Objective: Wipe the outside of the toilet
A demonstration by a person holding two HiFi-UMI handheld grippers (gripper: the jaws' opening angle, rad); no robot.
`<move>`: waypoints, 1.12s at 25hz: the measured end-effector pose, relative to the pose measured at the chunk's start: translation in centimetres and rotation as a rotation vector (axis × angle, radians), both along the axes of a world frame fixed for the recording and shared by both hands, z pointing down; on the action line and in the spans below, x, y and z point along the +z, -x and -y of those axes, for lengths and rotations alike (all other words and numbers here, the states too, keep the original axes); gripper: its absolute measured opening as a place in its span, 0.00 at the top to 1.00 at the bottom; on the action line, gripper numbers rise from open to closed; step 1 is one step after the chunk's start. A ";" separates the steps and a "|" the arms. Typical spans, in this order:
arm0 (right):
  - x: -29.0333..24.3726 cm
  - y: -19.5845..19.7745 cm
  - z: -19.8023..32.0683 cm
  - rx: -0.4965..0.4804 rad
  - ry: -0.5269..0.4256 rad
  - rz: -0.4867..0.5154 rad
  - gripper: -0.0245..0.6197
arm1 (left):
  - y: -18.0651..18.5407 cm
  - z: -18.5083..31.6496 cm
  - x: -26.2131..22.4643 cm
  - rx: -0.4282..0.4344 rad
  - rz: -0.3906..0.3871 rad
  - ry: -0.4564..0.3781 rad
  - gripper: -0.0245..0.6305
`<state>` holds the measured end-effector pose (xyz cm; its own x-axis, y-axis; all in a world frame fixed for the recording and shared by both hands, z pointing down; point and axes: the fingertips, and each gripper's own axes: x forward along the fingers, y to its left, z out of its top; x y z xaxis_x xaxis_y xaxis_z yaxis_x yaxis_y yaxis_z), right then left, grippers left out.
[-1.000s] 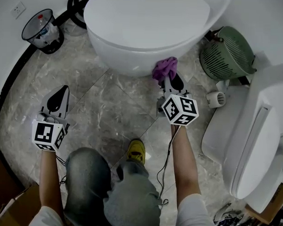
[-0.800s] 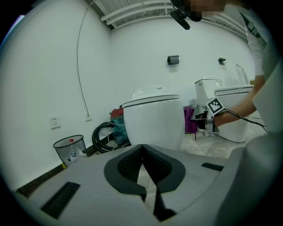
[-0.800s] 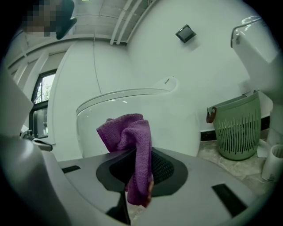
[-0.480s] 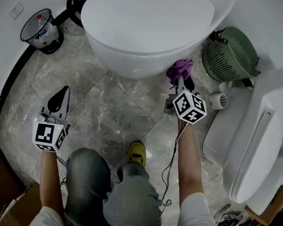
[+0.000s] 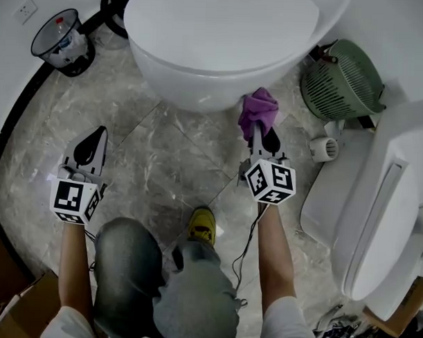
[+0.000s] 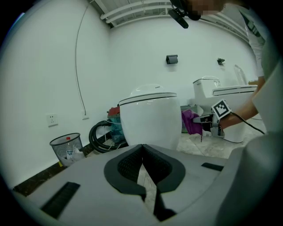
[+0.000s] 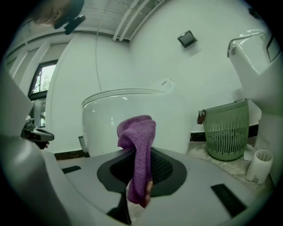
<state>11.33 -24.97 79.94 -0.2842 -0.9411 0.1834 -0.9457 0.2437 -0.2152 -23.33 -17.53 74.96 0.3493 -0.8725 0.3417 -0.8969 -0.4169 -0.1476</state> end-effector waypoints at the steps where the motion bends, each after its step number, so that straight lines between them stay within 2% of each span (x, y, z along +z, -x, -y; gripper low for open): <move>1: 0.1 1.2 -1.0 -0.030 -0.006 -0.014 0.85 | 0.0 -0.3 -0.1 0.001 -0.002 -0.002 0.94; 7: 1.8 9.8 -5.6 -0.244 -0.006 -0.073 0.85 | 0.7 -1.3 -1.0 -0.005 0.005 -0.016 0.94; 11: 3.2 15.2 -6.1 -0.375 -0.015 -0.131 0.85 | 1.6 -1.8 -1.0 -0.019 0.017 -0.015 0.94; 17: 4.5 18.1 -2.3 -0.360 -0.017 -0.047 0.85 | 2.4 -2.0 -0.5 -0.027 0.052 0.008 0.94; 22: 6.8 17.2 0.3 -0.283 0.047 0.008 0.85 | 3.0 -1.6 0.4 -0.039 0.051 0.027 0.94; 28: 7.2 16.2 0.7 -0.282 0.053 0.004 0.85 | 1.7 -1.3 1.5 0.000 0.066 0.045 0.94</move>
